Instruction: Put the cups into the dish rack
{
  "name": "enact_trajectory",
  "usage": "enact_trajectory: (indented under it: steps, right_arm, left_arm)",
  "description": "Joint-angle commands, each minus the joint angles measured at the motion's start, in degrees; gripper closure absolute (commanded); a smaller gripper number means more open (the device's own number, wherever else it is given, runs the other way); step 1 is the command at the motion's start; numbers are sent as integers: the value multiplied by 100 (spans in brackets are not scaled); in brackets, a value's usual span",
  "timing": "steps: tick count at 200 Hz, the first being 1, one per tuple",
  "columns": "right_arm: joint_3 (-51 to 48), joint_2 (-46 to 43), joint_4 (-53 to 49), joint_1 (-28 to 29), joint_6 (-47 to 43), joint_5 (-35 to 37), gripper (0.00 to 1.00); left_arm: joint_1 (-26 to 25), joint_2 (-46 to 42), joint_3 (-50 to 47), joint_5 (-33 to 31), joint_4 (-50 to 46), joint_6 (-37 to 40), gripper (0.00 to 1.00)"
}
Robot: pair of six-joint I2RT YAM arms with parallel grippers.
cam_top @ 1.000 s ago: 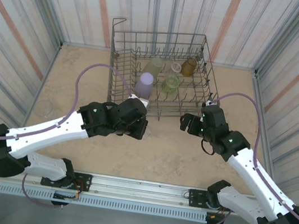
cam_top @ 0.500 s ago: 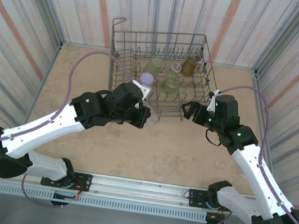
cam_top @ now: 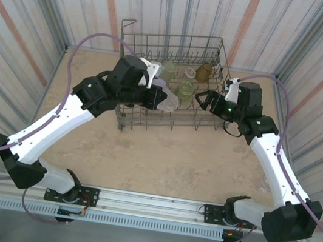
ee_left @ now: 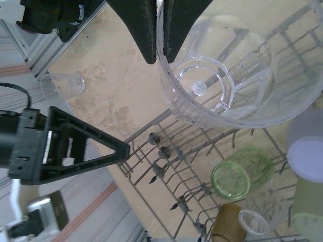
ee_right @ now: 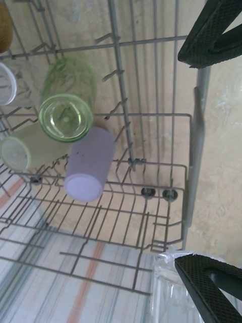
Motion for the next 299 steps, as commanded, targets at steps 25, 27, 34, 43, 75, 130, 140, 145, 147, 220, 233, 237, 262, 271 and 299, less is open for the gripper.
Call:
enact_trajectory:
  steps: [25,27,34,43,75,130,140,145,147,220,233,237,262,271,299]
  right_arm:
    - [306,656,619,-391,30,-995,1]
    - [320,691,650,-401,47,-1030,1]
    - [352,802,750,-448,94,-1155,1]
    - [392,905,859,-484,140,-1254,1]
    - [589,1321,1294,-544,315,-1635,1]
    - [726,2025,2777,-654,1116,-2569,1]
    - [773,2190,3104,-661,1310,-2712,1]
    - [791,2269,3276,-661,1411,-2784,1]
    - [793,2302,3338,-662,1454,-2804,1]
    - [1093,3370,6145,-537,3291,-3394,1]
    - [1201,3505,6445,-490,3404,-3419,1]
    - [1234,3543,6505,-480,3610,-3418,1]
    - [1431,3725,6857,-406,3827,-3445,1]
    - [1492,3786,6980,-380,3909,-3442,1]
    - [1635,3906,7230,-312,4092,-3439,1]
  left_arm:
    - [748,338,257,718,691,198,100]
    - [784,355,264,735,711,197,100]
    - [901,417,266,825,796,193,100]
    - [1035,496,266,943,918,161,100]
    - [1516,743,123,1578,1682,-158,100]
    - [2112,1281,152,2408,2740,-743,100]
    - [2198,1358,128,2552,2990,-937,100]
    - [2243,1402,115,2655,3136,-1037,100]
    - [2257,1419,108,2693,3217,-1083,100]
    - [2457,1967,82,3871,4879,-2112,100]
    - [2462,1997,65,3895,4969,-2187,100]
    - [2459,2003,57,3894,5002,-2209,100]
    - [2456,2010,12,3899,5129,-2266,100]
    - [2469,2012,11,3898,5150,-2283,100]
    - [2469,2063,19,3938,5299,-2410,100]
